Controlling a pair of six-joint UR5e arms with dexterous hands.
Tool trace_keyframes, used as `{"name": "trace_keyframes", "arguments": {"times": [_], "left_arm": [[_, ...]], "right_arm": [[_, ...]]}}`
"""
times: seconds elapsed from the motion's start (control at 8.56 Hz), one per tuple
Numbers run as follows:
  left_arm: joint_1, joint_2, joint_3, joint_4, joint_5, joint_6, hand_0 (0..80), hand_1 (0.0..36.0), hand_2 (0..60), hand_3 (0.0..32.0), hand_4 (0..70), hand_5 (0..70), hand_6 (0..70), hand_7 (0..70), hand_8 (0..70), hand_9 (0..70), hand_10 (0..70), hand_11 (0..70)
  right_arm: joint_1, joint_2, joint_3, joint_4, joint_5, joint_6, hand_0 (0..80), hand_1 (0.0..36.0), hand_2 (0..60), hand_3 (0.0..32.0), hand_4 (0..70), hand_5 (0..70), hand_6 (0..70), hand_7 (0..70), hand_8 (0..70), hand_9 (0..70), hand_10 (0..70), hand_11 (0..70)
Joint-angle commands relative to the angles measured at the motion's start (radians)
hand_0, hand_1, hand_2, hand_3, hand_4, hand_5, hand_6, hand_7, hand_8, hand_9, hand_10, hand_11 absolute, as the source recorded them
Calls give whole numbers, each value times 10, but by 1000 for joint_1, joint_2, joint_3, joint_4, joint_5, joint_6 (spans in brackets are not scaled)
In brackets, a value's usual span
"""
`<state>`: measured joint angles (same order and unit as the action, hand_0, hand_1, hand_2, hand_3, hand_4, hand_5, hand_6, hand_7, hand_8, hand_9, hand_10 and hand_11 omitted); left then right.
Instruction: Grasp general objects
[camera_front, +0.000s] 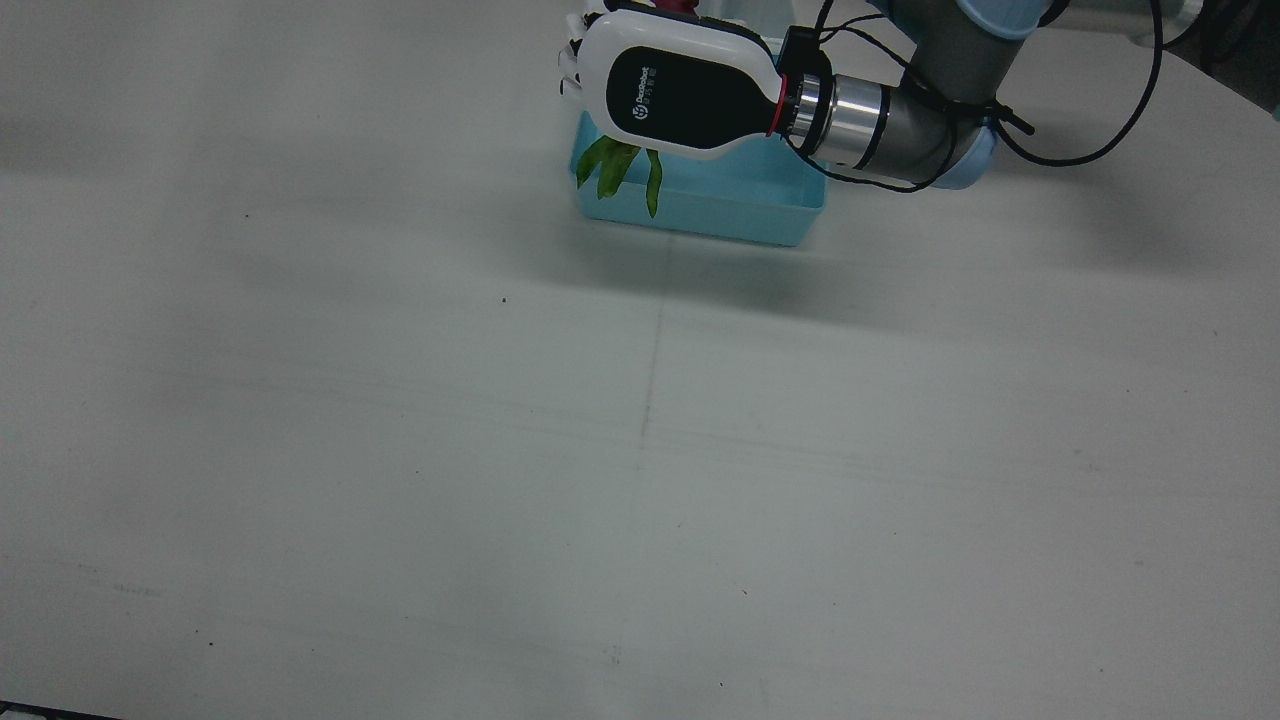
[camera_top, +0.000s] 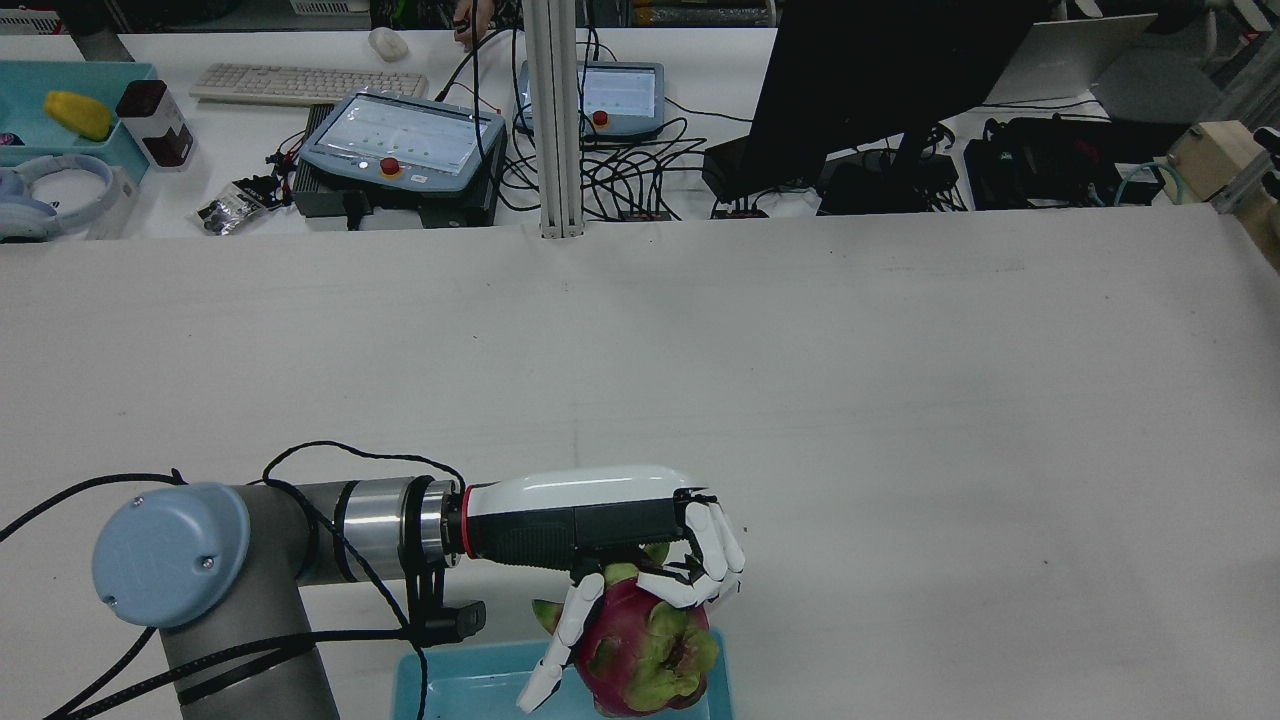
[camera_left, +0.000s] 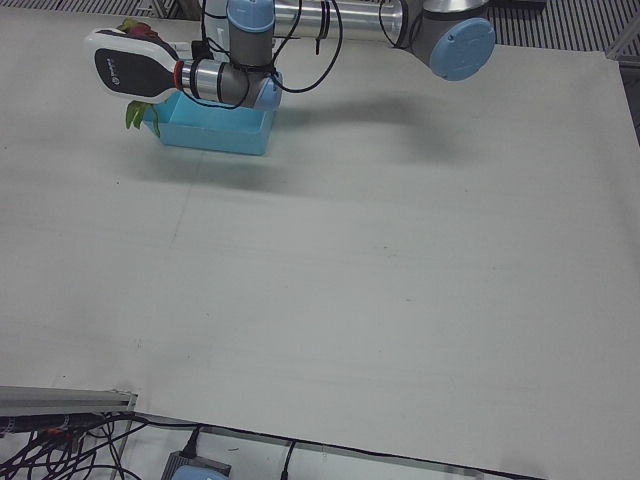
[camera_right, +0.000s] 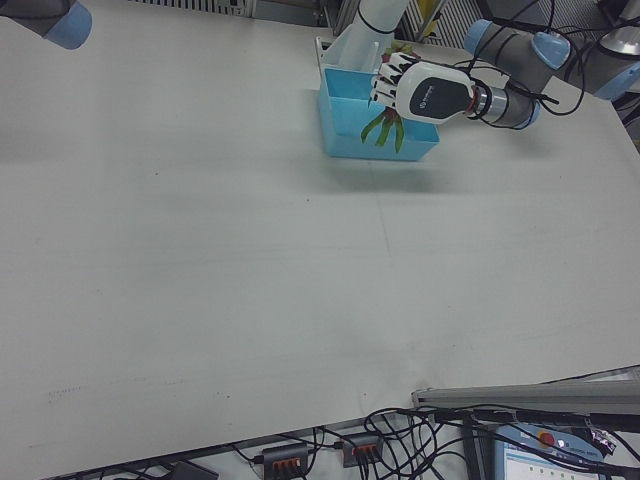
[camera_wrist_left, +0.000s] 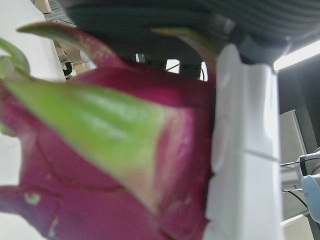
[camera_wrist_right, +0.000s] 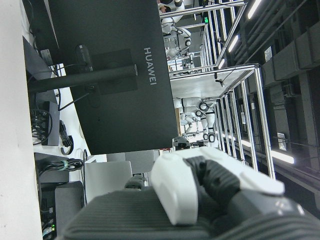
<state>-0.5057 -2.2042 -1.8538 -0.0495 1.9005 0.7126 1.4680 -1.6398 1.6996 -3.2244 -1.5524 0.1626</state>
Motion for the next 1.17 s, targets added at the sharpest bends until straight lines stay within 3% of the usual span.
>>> {"name": "trace_keyframes", "arguments": {"times": [0.0, 0.23, 0.35, 0.58, 0.82, 0.94, 1.05], "left_arm": [[36, 133, -54, -114, 11, 7, 800, 360, 600, 0, 693, 700, 700, 700, 700, 700, 700, 700], [79, 223, -99, -168, 21, 8, 800, 360, 600, 0, 676, 700, 700, 700, 700, 700, 700, 700], [111, 242, -101, -188, 23, 11, 800, 360, 600, 0, 609, 700, 700, 700, 700, 700, 700, 700], [150, 259, -108, -211, 28, 13, 800, 360, 600, 0, 560, 700, 700, 700, 700, 700, 700, 700], [156, 259, -108, -222, 28, 16, 800, 360, 600, 0, 439, 700, 700, 700, 700, 700, 581, 700], [159, 259, -108, -224, 28, 16, 800, 360, 600, 0, 316, 700, 691, 700, 625, 700, 394, 581], [164, 259, -108, -227, 28, 16, 800, 360, 600, 0, 247, 700, 434, 563, 401, 390, 227, 366]], "right_arm": [[0, 0, 0, 0, 0, 0, 0, 0, 0, 0, 0, 0, 0, 0, 0, 0, 0, 0], [0, 0, 0, 0, 0, 0, 0, 0, 0, 0, 0, 0, 0, 0, 0, 0, 0, 0], [0, 0, 0, 0, 0, 0, 0, 0, 0, 0, 0, 0, 0, 0, 0, 0, 0, 0], [0, 0, -2, 0, 0, 0, 0, 0, 0, 0, 0, 0, 0, 0, 0, 0, 0, 0], [0, 0, -2, 0, 0, 0, 0, 0, 0, 0, 0, 0, 0, 0, 0, 0, 0, 0], [0, 0, 0, 0, 0, 0, 0, 0, 0, 0, 0, 0, 0, 0, 0, 0, 0, 0], [0, 0, 0, 0, 0, 0, 0, 0, 0, 0, 0, 0, 0, 0, 0, 0, 0, 0]]}}
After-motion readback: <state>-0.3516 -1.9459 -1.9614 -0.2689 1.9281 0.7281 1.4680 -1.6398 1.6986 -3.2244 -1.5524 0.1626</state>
